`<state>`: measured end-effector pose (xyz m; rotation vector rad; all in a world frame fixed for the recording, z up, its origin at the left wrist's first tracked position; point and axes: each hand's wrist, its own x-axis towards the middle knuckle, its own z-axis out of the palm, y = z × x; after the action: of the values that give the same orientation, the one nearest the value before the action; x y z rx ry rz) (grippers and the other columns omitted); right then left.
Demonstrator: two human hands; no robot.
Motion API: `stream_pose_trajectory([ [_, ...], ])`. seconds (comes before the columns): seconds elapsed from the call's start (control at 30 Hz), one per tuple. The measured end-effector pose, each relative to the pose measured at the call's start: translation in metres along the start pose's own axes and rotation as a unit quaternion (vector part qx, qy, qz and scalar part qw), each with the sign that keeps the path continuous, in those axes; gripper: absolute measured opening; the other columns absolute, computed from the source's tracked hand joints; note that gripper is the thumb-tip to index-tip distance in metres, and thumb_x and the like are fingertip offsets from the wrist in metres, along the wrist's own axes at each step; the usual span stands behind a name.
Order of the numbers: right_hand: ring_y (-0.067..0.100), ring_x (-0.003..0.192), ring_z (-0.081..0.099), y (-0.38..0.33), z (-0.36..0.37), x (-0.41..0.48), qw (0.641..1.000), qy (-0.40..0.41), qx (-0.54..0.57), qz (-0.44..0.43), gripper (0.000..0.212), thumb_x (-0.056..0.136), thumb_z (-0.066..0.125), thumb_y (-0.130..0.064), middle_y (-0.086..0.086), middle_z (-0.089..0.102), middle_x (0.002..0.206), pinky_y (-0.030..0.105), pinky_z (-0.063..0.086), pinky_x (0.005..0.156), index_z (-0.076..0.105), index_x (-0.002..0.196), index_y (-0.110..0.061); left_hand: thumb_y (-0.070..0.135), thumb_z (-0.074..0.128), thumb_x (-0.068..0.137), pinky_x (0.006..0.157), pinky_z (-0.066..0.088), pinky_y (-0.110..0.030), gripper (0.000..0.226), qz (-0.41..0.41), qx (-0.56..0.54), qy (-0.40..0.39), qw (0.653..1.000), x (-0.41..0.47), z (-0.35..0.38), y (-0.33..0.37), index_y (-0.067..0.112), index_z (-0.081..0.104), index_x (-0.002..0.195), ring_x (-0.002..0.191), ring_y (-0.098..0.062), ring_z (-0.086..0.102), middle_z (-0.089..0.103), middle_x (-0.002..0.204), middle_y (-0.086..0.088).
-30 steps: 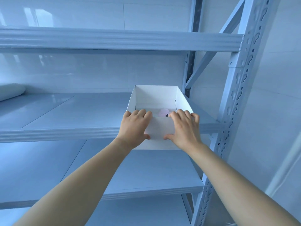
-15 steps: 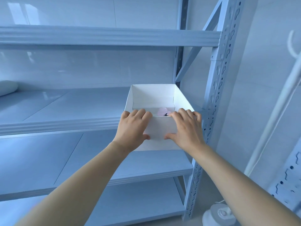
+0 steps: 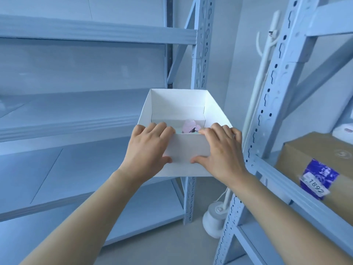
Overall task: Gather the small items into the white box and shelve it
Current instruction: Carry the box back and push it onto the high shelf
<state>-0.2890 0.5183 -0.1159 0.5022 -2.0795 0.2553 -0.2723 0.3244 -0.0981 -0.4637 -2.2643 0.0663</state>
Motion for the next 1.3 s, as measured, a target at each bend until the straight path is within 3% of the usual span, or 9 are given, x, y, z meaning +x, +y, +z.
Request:
stream_pose_trajectory([
  [0.2, 0.017, 0.083, 0.042, 0.015, -0.079, -0.057, 1.000, 0.014, -0.021, 0.016, 0.078, 0.036, 0.088, -0.049, -0.002, 0.056, 0.088, 0.032, 0.024, 0.079, 0.052, 0.099, -0.021, 0.032, 0.093, 0.036, 0.065, 0.031, -0.034, 0.068, 0.033, -0.028, 0.008, 0.999, -0.024, -0.043, 0.072, 0.012, 0.056, 0.090, 0.068, -0.025, 0.054, 0.055, 0.077, -0.001],
  [0.33, 0.015, 0.085, 0.041, 0.018, -0.130, -0.086, 0.998, 0.010, -0.044, 0.035, 0.079, 0.036, 0.087, -0.051, -0.003, 0.057, 0.090, 0.031, 0.024, 0.080, 0.049, 0.100, -0.024, 0.031, 0.092, 0.036, 0.064, 0.022, -0.032, 0.068, 0.058, -0.052, -0.002, 0.997, -0.033, -0.072, 0.109, 0.012, 0.056, 0.090, 0.069, -0.026, 0.055, 0.057, 0.078, -0.002],
  [0.43, 0.015, 0.085, 0.041, 0.015, -0.162, -0.100, 0.997, 0.012, -0.061, 0.052, 0.080, 0.036, 0.088, -0.050, -0.003, 0.057, 0.089, 0.031, 0.025, 0.080, 0.048, 0.101, -0.024, 0.032, 0.093, 0.036, 0.066, 0.027, -0.032, 0.068, 0.077, -0.072, 0.006, 0.994, -0.038, -0.091, 0.129, 0.012, 0.057, 0.090, 0.069, -0.025, 0.055, 0.057, 0.078, -0.001],
  [0.83, 0.019, 0.084, 0.044, -0.070, -0.271, -0.150, 0.975, 0.029, -0.184, 0.124, 0.077, 0.035, 0.088, -0.049, 0.001, 0.057, 0.088, 0.034, 0.026, 0.081, 0.055, 0.099, -0.021, 0.032, 0.093, 0.033, 0.062, 0.018, -0.032, 0.069, 0.175, -0.145, 0.051, 0.972, -0.087, -0.175, 0.144, 0.010, 0.058, 0.089, 0.068, -0.026, 0.055, 0.057, 0.078, -0.003],
  [0.93, 0.022, 0.082, 0.050, -0.099, -0.298, -0.166, 0.966, 0.023, -0.216, 0.143, 0.075, 0.036, 0.088, -0.049, 0.000, 0.057, 0.087, 0.033, 0.026, 0.081, 0.057, 0.098, -0.020, 0.032, 0.093, 0.032, 0.062, 0.019, -0.032, 0.070, 0.200, -0.169, 0.061, 0.963, -0.107, -0.197, 0.145, 0.011, 0.057, 0.088, 0.068, -0.025, 0.054, 0.057, 0.078, -0.003],
  [1.3, 0.017, 0.084, 0.042, -0.185, -0.449, -0.252, 0.903, 0.020, -0.374, 0.212, 0.073, 0.040, 0.086, -0.051, 0.001, 0.058, 0.087, 0.031, 0.024, 0.080, 0.057, 0.098, -0.020, 0.033, 0.092, 0.034, 0.061, 0.020, -0.033, 0.068, 0.310, -0.306, 0.114, 0.893, -0.173, -0.293, 0.220, 0.012, 0.057, 0.089, 0.067, -0.025, 0.053, 0.055, 0.077, -0.002],
])
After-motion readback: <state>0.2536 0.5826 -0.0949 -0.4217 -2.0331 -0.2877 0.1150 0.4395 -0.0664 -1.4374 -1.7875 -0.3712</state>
